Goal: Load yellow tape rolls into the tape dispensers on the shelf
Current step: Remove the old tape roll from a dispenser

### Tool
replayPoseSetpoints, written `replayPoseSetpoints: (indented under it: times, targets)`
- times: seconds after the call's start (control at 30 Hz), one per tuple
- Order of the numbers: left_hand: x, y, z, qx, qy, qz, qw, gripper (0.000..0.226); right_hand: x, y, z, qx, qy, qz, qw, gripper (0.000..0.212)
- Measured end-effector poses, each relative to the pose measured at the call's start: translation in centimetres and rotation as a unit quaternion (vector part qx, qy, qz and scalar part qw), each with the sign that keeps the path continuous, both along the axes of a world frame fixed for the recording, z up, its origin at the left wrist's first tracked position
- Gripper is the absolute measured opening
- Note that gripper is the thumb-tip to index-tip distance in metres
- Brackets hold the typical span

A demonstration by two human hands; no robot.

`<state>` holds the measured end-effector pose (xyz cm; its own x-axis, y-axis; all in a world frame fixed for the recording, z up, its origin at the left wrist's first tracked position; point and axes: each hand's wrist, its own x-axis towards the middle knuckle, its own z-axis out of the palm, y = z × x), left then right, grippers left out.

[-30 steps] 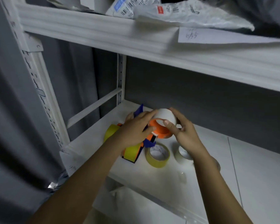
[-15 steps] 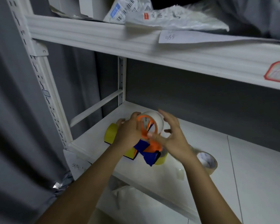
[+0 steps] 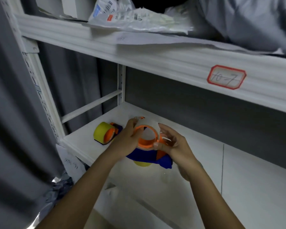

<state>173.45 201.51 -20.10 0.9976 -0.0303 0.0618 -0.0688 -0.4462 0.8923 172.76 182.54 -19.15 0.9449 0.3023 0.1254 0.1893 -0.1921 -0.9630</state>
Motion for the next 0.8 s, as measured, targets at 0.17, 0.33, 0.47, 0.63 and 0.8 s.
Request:
replayPoseSetpoints:
  times: [0.17,0.33,0.47,0.63,0.8]
  targets:
    - [-0.9,-2.0,0.0,-0.015,-0.039,-0.011,0.999,0.047,0.1,-1.7,0.7,-0.030,-0.022,0.025,0.999,0.055]
    - [-1.6,-4.0,-0.5,-0.058,-0.058,0.021,0.996,0.045,0.5,-2.8,-0.2,-0.024,-0.030,0.017,0.999,0.056]
    - [-2.1,-5.2,-1.3,-0.036,-0.095,0.084,0.991,0.044,0.4,-2.4,-0.9,-0.032,-0.057,0.018,0.998,0.056]
    - [-2.5,-5.7,-1.9,0.007,-0.112,0.153,0.982,0.051,0.0,-1.5,-1.6,-0.037,-0.068,0.018,0.997,0.058]
    - [-3.7,-6.2,-2.1,0.026,-0.138,0.194,0.971,0.053,-0.3,-0.6,-2.3,-0.063,-0.076,0.008,0.995,0.063]
